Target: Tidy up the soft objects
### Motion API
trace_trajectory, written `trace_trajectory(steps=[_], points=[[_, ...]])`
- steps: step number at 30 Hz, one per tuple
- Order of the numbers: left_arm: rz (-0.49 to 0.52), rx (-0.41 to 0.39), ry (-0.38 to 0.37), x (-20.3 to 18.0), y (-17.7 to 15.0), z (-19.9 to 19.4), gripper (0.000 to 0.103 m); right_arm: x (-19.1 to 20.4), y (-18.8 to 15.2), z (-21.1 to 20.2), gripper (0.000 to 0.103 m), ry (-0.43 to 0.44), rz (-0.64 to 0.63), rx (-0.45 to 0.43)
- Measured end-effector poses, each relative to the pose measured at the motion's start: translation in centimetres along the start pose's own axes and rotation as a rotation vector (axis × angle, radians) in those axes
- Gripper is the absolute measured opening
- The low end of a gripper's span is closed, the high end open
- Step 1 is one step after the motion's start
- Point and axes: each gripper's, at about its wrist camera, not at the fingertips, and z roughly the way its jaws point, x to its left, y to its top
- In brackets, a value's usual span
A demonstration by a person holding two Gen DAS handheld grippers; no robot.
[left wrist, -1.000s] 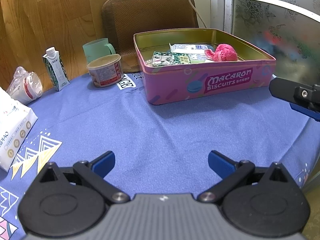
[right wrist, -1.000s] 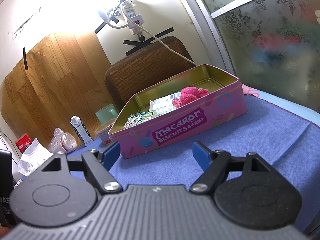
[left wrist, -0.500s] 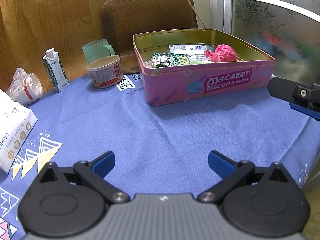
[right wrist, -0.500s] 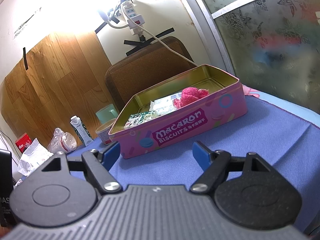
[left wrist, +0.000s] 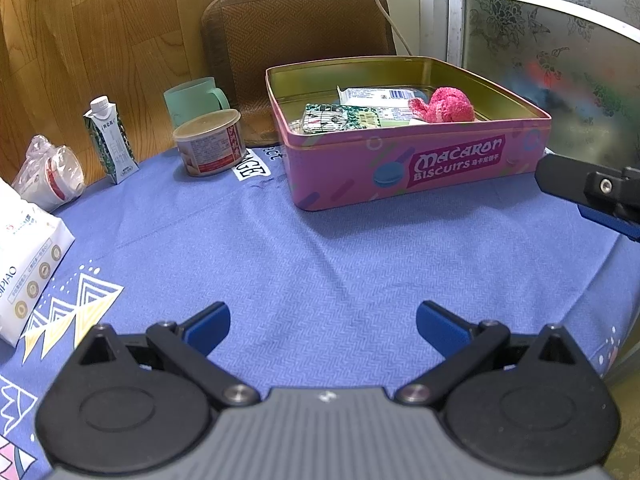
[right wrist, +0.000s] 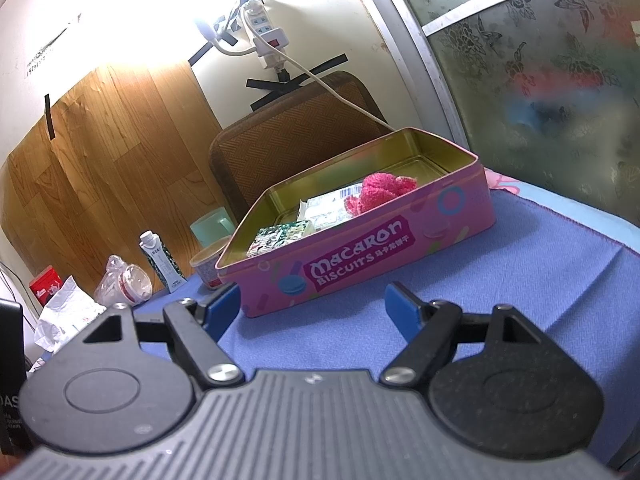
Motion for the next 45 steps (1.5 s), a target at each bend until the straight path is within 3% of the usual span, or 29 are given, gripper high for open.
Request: trace_trajectory(steps=[45], points=[[0.014, -0.022, 0.002, -0.29, -0.23, 0.11, 0.103, 0.01, -0.26, 0.13, 0.081, -0.007, 0.005, 0.002]])
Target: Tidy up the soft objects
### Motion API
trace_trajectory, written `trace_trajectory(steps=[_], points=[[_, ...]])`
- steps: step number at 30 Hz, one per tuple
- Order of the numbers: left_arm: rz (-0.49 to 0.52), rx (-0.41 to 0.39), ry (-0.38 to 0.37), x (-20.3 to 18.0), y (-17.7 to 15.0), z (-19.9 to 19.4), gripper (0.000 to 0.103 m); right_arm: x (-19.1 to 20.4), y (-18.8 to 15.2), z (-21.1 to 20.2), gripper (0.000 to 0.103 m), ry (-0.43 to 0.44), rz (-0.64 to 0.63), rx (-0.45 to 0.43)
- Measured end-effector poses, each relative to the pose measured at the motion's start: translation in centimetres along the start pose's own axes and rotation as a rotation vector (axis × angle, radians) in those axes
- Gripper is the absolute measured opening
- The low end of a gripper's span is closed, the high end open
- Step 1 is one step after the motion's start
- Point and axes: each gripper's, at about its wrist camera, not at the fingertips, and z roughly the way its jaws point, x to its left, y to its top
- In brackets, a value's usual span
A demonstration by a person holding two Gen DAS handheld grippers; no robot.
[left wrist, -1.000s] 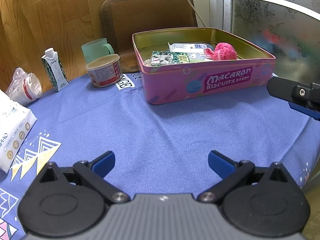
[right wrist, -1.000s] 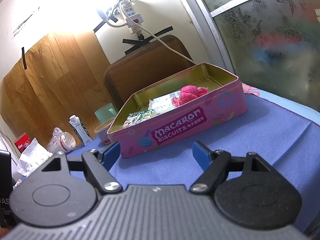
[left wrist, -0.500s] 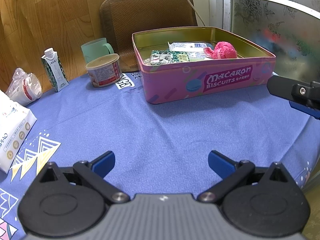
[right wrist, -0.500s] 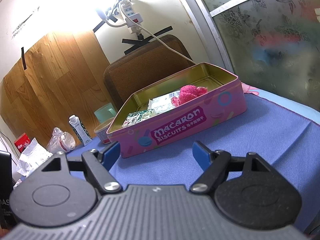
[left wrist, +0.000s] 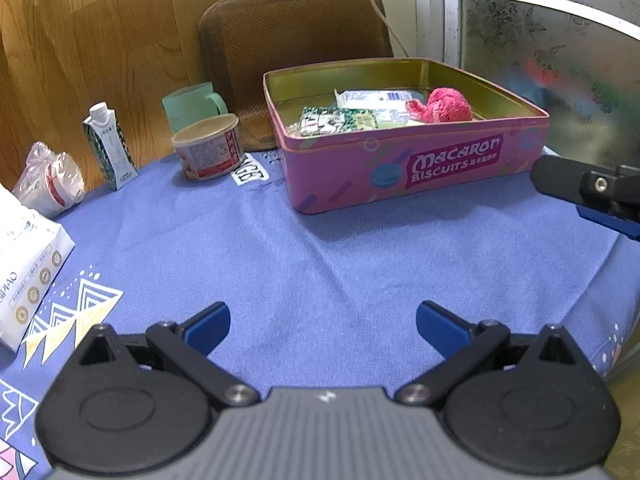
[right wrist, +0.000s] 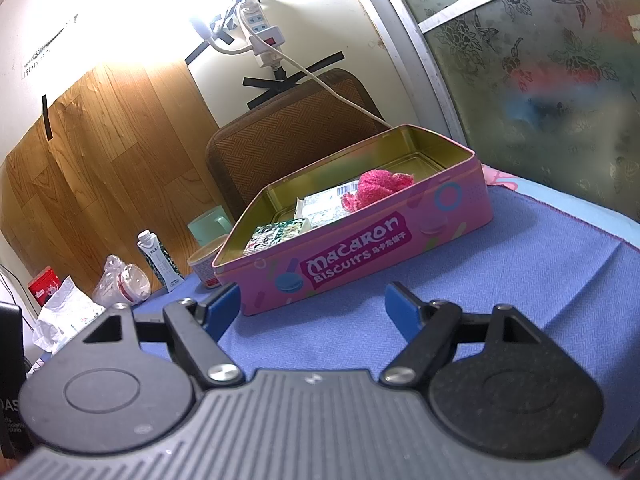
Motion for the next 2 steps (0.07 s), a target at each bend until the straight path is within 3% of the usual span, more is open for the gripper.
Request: trace_trajectory(steps=[2], points=[[0.002, -0.011, -0.01, -0.07, 0.03, -0.3, 0.103, 0.01, 0.03, 0.02, 0.081, -0.001, 0.0, 0.0]])
